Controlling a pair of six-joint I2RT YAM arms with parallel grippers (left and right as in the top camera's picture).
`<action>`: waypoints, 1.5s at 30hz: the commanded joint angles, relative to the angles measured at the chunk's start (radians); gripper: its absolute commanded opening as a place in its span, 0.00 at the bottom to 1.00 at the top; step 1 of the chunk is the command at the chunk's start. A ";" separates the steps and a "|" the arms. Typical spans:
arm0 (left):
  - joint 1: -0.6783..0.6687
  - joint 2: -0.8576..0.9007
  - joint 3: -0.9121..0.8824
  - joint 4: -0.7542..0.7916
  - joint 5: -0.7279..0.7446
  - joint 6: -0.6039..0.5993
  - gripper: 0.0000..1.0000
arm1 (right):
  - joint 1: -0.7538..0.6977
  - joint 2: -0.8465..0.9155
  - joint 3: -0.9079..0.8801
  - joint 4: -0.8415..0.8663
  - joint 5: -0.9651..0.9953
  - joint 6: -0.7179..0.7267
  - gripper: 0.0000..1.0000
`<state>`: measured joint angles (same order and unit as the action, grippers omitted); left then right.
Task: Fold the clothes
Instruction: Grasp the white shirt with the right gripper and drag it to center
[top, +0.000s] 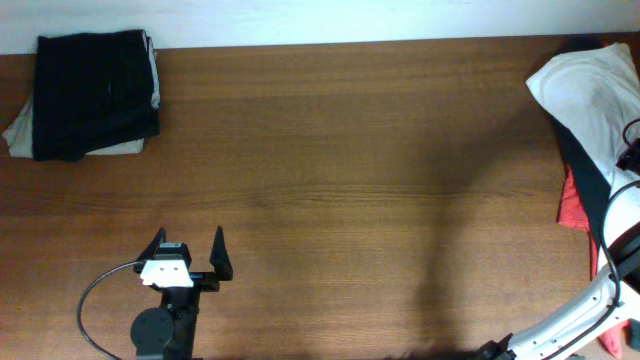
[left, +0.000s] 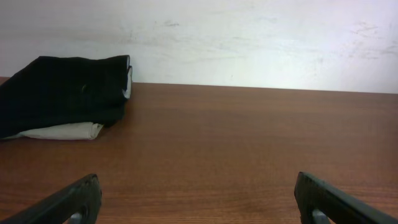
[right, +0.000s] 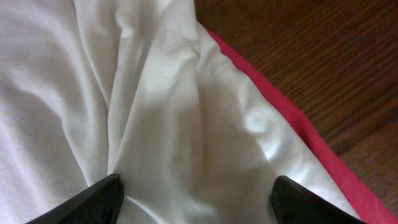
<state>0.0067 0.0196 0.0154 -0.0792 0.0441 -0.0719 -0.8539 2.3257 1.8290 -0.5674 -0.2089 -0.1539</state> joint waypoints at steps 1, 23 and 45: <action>-0.004 -0.006 -0.006 0.000 0.000 0.008 0.99 | 0.011 0.014 0.016 0.007 -0.061 -0.003 0.61; -0.004 -0.006 -0.006 0.000 0.000 0.008 0.99 | 0.375 -0.369 0.021 0.041 -0.405 0.227 0.04; -0.004 -0.006 -0.006 0.000 0.000 0.008 0.99 | 1.263 -0.346 0.021 -0.171 0.130 0.340 0.99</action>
<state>0.0067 0.0196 0.0154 -0.0792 0.0441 -0.0719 0.5465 2.0575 1.8347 -0.6754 -0.1425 0.1440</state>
